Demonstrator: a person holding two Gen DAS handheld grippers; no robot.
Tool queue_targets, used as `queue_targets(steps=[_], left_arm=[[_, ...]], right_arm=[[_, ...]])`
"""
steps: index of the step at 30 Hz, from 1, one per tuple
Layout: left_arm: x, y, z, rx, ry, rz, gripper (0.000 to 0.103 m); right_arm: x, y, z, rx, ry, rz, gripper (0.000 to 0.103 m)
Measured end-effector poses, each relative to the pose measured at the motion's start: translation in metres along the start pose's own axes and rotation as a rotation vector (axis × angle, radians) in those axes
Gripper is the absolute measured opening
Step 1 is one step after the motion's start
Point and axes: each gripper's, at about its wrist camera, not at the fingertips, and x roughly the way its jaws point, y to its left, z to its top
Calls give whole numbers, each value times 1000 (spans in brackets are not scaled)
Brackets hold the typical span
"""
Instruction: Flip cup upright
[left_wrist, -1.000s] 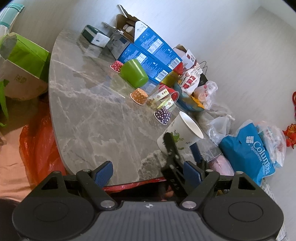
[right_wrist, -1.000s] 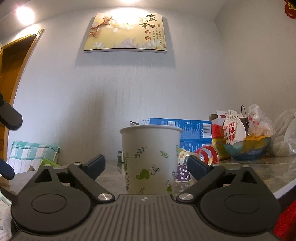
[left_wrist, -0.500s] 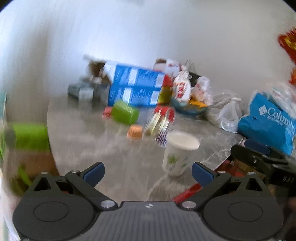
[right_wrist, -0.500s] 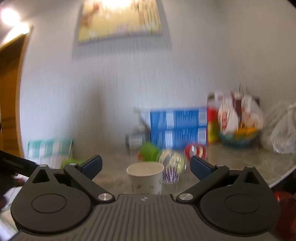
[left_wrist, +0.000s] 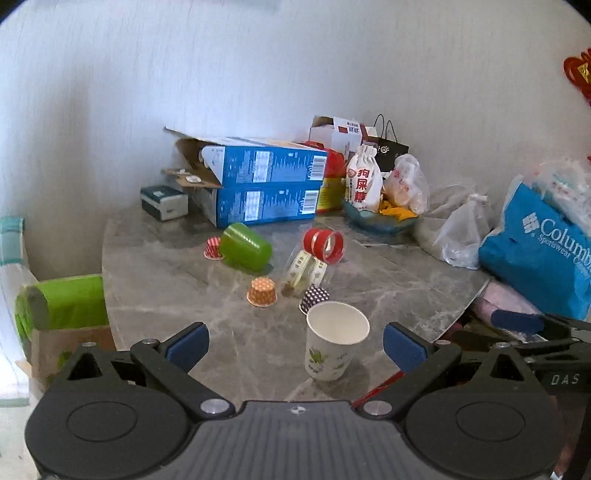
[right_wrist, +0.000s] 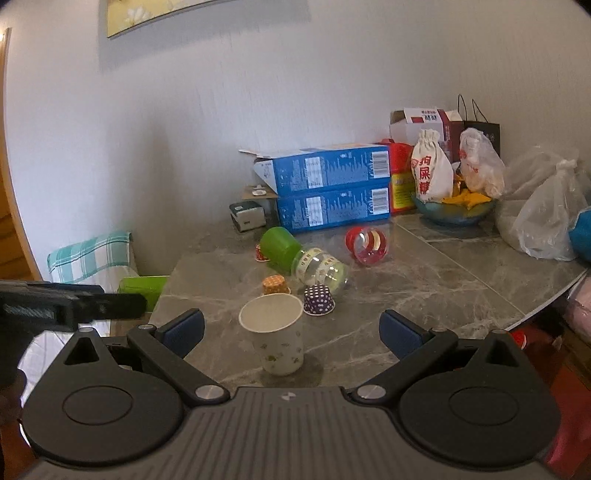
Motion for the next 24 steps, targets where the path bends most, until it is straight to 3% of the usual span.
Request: queue_targets(steps=[4, 24], left_arm=[[-1, -7, -4, -8, 5, 0, 101], [5, -19, -9, 51, 18, 67, 102]], right_arm=[[-4, -3, -2, 16, 27, 37, 102], [3, -7, -4, 21, 55, 36, 102]])
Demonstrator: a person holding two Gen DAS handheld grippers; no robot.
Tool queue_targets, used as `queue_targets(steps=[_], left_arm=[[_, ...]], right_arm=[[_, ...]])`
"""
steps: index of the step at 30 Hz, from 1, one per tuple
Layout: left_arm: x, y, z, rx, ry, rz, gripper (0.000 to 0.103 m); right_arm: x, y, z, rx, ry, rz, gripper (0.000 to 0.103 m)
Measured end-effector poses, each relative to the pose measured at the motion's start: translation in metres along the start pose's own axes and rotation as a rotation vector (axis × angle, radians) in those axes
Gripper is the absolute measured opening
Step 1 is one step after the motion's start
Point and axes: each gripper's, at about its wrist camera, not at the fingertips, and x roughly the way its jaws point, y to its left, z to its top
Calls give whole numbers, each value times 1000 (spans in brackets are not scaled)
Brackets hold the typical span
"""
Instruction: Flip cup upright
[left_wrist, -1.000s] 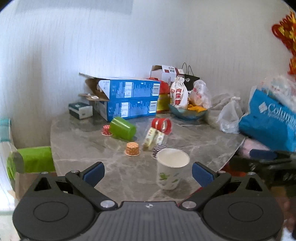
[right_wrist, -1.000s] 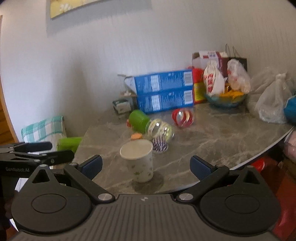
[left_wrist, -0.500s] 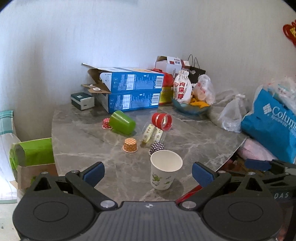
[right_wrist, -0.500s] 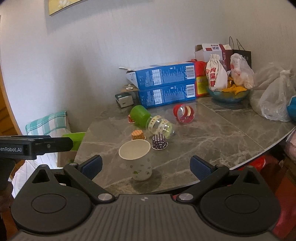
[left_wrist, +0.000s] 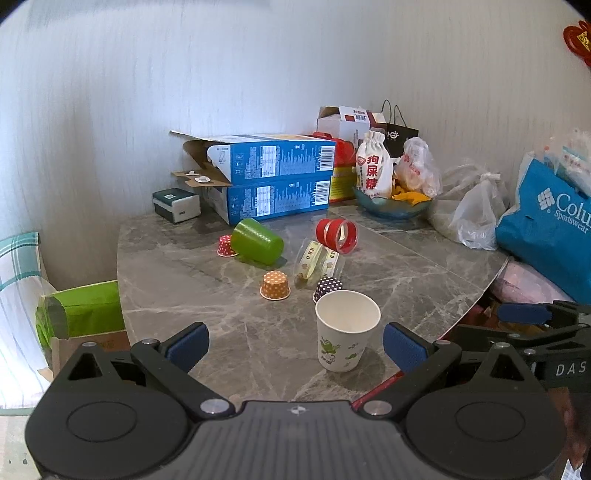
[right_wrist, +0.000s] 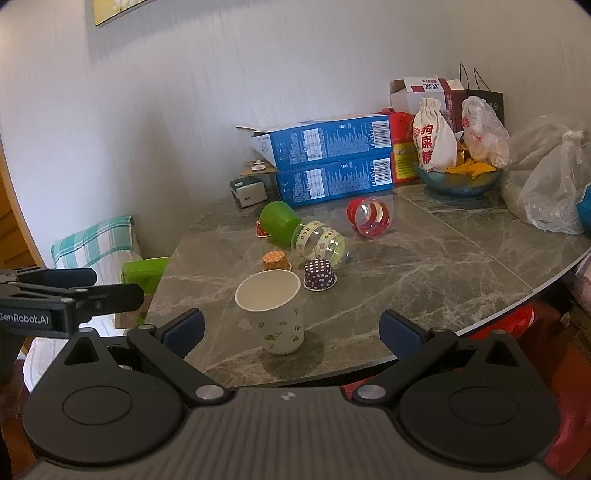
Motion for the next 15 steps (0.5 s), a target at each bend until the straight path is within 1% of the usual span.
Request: queue_targets(steps=[8, 12, 15], left_arm=[[0, 3, -1, -1, -9, 19, 101], [1, 4, 0, -5, -7, 14, 101], [2, 6, 0, -6, -10, 14, 101]], right_arm=[[4, 0, 4, 8, 2, 9, 102], [4, 1, 5, 9, 3, 28, 102], [3, 3, 5, -2, -3, 25, 102]])
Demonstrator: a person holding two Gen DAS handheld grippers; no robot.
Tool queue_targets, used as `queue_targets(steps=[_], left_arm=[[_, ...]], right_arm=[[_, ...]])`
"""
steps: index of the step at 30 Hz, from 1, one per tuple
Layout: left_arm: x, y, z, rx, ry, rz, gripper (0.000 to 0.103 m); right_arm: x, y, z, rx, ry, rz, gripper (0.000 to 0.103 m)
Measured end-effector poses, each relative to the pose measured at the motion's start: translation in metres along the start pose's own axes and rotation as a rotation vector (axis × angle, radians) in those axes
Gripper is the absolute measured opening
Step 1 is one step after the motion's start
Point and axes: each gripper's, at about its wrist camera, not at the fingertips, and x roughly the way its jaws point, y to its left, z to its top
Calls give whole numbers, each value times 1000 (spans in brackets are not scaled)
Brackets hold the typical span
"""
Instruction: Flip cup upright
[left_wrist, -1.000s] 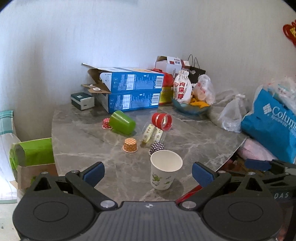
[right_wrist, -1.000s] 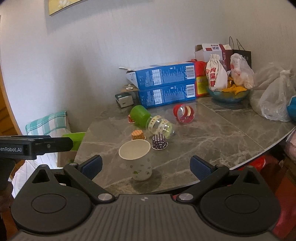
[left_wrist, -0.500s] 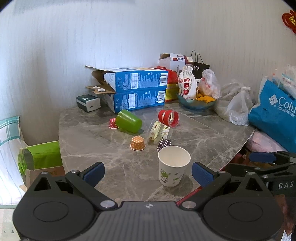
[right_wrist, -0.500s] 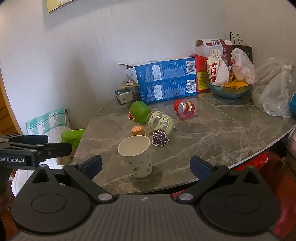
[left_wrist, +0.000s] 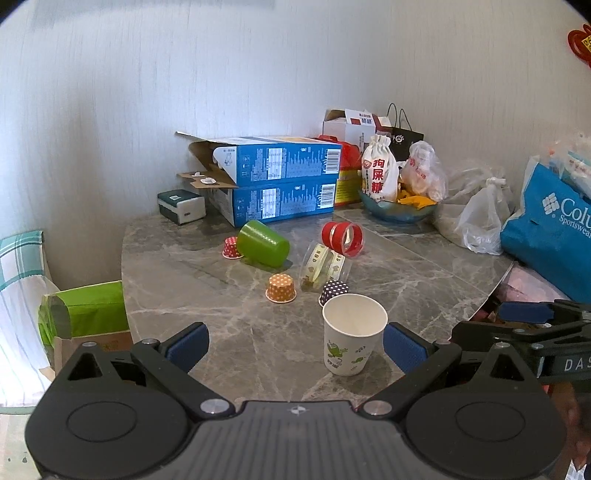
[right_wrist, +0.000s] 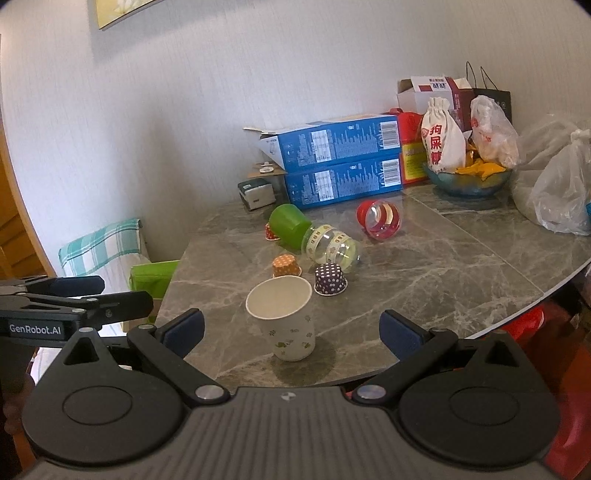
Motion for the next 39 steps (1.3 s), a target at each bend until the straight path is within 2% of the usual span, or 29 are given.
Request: queue_targets(steps=[39], left_arm=[[7, -2, -3, 0, 2, -4, 101]], right_arm=[[2, -2, 1, -16, -9, 3, 102]])
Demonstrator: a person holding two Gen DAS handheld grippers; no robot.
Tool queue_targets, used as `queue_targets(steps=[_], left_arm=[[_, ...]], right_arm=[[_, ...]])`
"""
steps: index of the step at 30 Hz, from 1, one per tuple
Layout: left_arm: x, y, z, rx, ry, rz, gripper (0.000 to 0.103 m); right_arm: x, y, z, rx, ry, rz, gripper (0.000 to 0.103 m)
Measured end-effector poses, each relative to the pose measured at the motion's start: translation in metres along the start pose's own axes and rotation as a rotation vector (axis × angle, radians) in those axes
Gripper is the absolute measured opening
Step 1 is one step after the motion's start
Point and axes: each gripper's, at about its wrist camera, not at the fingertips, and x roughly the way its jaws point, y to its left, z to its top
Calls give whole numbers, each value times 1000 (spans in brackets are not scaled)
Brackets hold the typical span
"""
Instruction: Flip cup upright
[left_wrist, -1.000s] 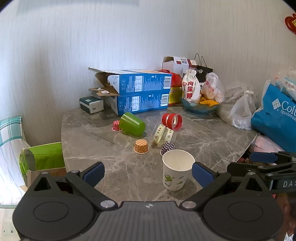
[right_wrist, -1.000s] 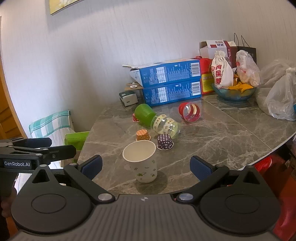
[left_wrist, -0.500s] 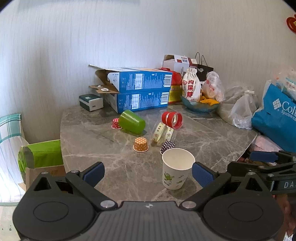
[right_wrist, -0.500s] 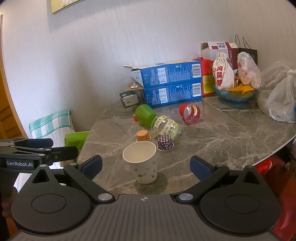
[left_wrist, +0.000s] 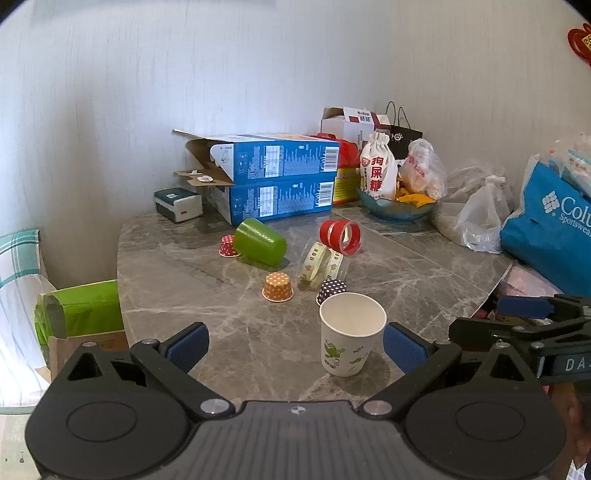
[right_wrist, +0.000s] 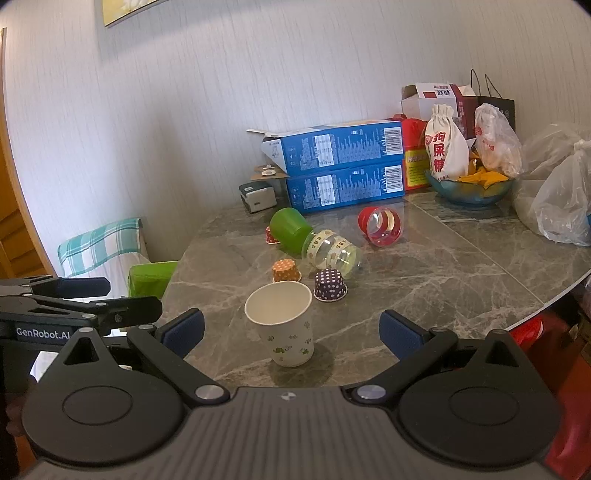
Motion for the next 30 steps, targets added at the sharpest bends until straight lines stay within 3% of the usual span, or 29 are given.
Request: queue_targets(steps=[30], left_arm=[[-4, -6, -4, 26, -24, -11, 101]], right_arm=[[-1, 3, -3, -4, 18, -3, 102]])
